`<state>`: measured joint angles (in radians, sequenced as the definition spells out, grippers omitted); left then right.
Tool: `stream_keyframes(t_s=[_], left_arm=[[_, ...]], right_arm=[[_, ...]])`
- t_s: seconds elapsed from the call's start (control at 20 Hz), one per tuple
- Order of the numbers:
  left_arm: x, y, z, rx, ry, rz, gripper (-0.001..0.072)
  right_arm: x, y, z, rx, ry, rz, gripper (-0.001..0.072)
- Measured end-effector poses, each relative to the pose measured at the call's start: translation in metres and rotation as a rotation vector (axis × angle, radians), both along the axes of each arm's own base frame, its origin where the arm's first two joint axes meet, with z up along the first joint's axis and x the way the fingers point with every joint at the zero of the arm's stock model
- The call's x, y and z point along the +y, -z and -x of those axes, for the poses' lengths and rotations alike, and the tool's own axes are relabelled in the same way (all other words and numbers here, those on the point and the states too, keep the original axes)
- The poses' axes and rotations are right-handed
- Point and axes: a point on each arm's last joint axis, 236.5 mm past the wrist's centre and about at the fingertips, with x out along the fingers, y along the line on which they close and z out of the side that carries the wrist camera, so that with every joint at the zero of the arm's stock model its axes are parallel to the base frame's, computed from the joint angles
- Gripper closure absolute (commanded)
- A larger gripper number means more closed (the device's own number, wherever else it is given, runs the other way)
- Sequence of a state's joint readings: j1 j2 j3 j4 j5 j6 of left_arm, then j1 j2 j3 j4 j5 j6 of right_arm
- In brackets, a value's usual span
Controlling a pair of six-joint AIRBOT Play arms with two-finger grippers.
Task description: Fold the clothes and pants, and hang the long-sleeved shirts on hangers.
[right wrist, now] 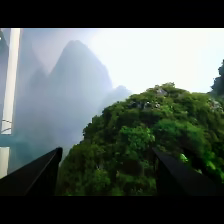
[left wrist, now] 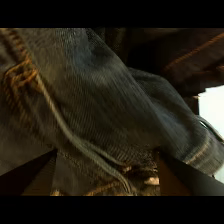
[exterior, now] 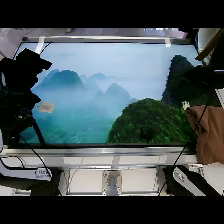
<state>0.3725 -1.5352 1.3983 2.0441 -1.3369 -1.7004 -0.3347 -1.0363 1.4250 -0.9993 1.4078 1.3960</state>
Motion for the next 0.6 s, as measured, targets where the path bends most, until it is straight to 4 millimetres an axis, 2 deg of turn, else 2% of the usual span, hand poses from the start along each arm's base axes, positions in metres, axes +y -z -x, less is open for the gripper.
stream_keyframes(t_s=[0.1,0.15,0.2,0.25,0.4,0.45,0.5,0.55,0.6], left_arm=[[0.004,0.010,-0.005,-0.013,-0.003,0.012,0.0002],[0.003,0.014,-0.009,-0.029,-0.001,0.022,0.0104],[0.003,0.017,-0.013,-0.045,0.001,0.031,0.0543],[0.002,0.019,-0.018,-0.061,0.004,0.038,0.0691],[-0.001,0.020,-0.026,-0.089,0.024,0.052,0.0693],[-0.003,0.015,-0.027,-0.102,0.030,0.053,0.0692],[-0.006,0.008,-0.030,-0.118,0.043,0.047,0.0693],[-0.011,-0.005,-0.033,-0.144,0.061,0.039,0.0692],[-0.018,-0.021,-0.037,-0.181,0.080,0.028,0.0693]], right_arm=[[-0.002,0.004,-0.005,0.008,0.006,-0.005,0.0099],[-0.002,0.007,-0.007,0.014,0.007,-0.009,0.0099],[-0.003,0.010,-0.009,0.022,0.009,-0.012,0.0099],[-0.004,0.012,-0.010,0.027,0.011,-0.015,0.0099],[-0.005,0.018,-0.014,0.042,0.014,-0.022,0.0113],[-0.005,0.019,-0.015,0.045,0.014,-0.024,0.0192],[-0.006,0.020,-0.015,0.047,0.015,-0.024,0.0306],[-0.006,0.019,-0.015,0.046,0.014,-0.024,0.0381],[-0.006,0.019,-0.015,0.047,0.013,-0.022,0.0392]])
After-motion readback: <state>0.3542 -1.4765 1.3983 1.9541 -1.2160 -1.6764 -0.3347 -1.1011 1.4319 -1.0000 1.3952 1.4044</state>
